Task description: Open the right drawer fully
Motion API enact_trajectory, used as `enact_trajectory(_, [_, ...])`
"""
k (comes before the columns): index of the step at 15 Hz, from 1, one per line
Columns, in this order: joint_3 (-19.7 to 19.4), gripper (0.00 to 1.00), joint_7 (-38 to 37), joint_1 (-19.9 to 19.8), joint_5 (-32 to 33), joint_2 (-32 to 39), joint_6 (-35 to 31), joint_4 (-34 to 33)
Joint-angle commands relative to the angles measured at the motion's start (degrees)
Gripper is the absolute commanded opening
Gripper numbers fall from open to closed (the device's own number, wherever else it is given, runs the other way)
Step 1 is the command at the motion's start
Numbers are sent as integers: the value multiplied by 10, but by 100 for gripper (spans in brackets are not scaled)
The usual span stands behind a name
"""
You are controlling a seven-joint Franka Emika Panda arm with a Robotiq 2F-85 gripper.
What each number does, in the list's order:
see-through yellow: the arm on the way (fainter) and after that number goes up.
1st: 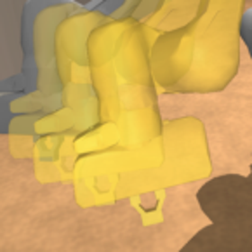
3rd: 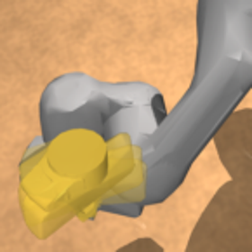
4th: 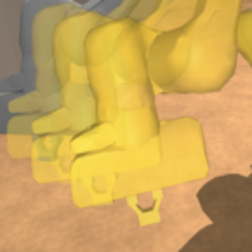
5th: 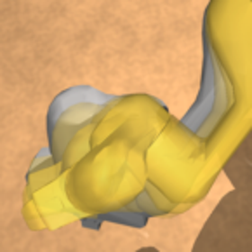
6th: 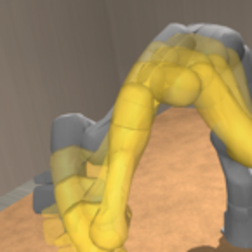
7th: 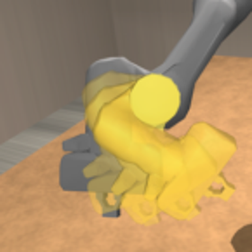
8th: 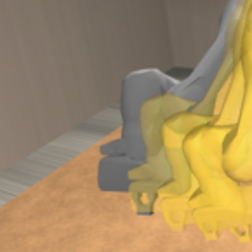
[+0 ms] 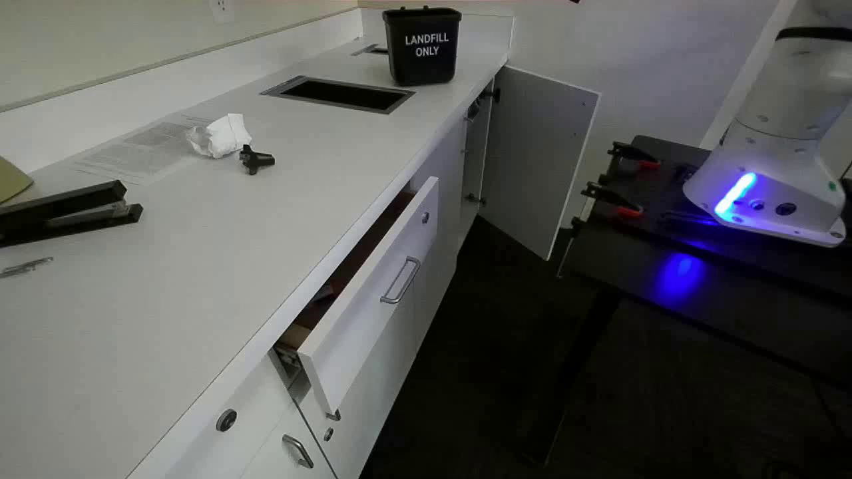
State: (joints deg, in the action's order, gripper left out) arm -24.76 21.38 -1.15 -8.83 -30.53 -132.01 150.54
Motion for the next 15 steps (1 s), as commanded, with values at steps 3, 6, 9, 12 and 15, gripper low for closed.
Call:
enact_trajectory(3, [18, 100, 10, -19, -14, 4, 2, -1])
enact_trajectory(6, [18, 100, 10, -19, -14, 4, 2, -1])
enact_trajectory(9, [71, 100, 7, -14, 10, -47, -10, 29])
enact_trajectory(12, [136, 100, 3, 9, 30, -93, -8, 63])
enact_trajectory(15, [206, 100, -9, 55, 37, -132, -9, 109])
